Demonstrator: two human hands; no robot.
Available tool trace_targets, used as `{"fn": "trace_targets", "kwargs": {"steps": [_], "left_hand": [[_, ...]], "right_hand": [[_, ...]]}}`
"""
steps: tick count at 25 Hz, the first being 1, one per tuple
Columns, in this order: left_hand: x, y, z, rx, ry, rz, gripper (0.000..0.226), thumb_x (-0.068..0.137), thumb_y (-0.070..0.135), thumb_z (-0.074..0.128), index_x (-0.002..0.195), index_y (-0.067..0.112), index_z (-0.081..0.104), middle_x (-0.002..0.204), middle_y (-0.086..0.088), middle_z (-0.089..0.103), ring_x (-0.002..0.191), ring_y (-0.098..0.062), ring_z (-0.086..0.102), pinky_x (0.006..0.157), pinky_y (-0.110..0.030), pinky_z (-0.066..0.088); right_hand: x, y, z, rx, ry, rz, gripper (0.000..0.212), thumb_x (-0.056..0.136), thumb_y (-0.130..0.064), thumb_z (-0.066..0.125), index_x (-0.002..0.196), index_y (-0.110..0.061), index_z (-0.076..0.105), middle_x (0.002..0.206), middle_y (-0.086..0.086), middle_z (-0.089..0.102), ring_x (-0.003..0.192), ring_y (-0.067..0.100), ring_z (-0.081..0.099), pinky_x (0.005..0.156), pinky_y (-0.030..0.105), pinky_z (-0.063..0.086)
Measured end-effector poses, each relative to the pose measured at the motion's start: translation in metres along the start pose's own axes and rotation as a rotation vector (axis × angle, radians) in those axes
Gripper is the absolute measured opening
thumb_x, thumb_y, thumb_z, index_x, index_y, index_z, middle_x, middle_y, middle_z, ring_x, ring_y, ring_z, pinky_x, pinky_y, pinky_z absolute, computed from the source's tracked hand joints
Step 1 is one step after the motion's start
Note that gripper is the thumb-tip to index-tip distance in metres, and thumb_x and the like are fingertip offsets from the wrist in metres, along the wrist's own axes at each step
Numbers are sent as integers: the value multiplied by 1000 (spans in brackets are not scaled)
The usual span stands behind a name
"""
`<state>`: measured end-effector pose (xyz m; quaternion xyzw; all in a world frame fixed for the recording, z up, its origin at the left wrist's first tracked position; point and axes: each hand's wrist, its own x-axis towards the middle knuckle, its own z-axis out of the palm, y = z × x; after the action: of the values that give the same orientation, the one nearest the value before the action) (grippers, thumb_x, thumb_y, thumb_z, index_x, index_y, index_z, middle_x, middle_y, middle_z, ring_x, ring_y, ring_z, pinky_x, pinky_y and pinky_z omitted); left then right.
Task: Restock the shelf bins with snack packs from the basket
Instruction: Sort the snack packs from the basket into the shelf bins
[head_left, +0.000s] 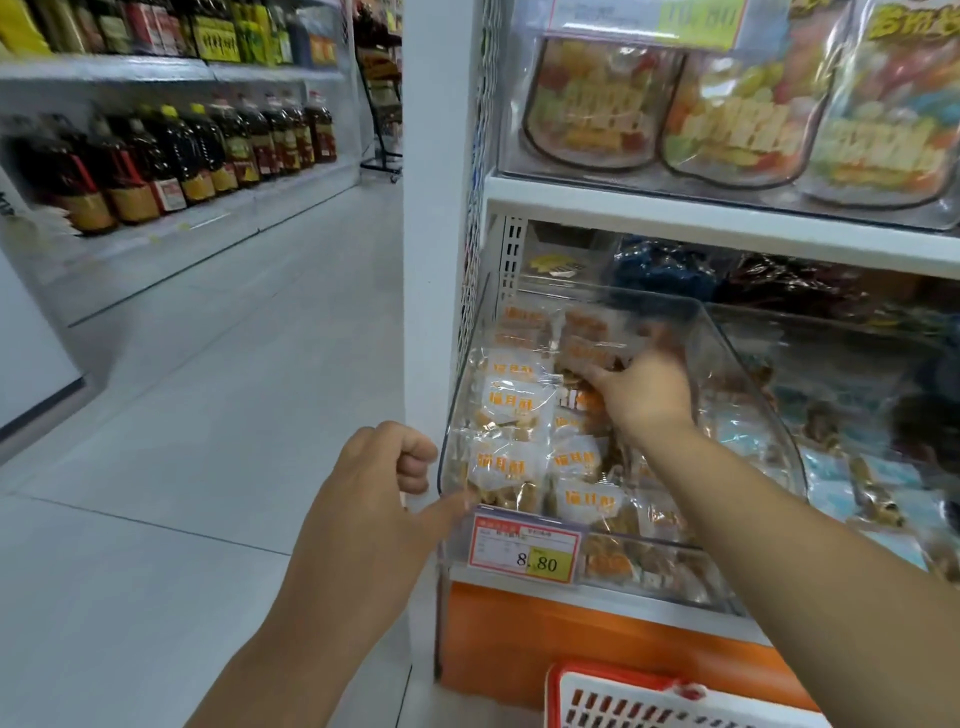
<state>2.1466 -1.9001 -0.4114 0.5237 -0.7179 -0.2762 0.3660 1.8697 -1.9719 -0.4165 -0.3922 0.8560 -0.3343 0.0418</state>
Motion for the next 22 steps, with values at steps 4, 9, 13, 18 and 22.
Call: {"fn": "trace_targets", "kwargs": {"steps": [4, 9, 13, 18, 22], "left_hand": [[0, 0, 2, -16, 8, -7, 34, 73, 32, 82, 90, 34, 52, 93, 14, 55, 82, -2, 59, 67, -16, 47], [-6, 4, 5, -5, 77, 22, 33, 74, 26, 82, 94, 31, 57, 99, 13, 53, 84, -2, 58, 74, -24, 51], [-33, 30, 14, 7, 285, 223, 28, 79, 16, 76, 102, 21, 61, 103, 7, 47, 84, -11, 55, 77, -24, 45], [-106, 55, 88, 69, -260, 348, 21, 87, 26, 67, 106, 30, 58, 108, 16, 44, 87, 1, 53, 74, -12, 45], [-164, 24, 163, 285, -797, 249, 35, 91, 22, 62, 125, 30, 55, 127, 13, 45, 110, -9, 52, 92, -24, 50]], "right_hand": [[-9, -3, -4, -45, -117, -144, 50, 84, -32, 72, 128, -23, 50, 123, 12, 53, 100, 30, 60, 87, 33, 50], [-56, -10, -49, 118, -88, -273, 48, 95, -23, 60, 140, -25, 44, 126, -3, 47, 111, 14, 50, 99, 26, 40], [-158, 30, -101, 422, 144, -507, 40, 97, -9, 51, 131, -30, 47, 117, -15, 45, 108, -2, 48, 92, 7, 38], [-255, 173, -81, 305, 58, -187, 45, 96, -4, 50, 138, -19, 42, 118, -8, 42, 108, 9, 50, 89, 24, 48], [-303, 284, -52, 36, -473, 265, 51, 95, -10, 51, 143, -22, 37, 139, 1, 41, 124, 21, 47, 99, 36, 47]]}}
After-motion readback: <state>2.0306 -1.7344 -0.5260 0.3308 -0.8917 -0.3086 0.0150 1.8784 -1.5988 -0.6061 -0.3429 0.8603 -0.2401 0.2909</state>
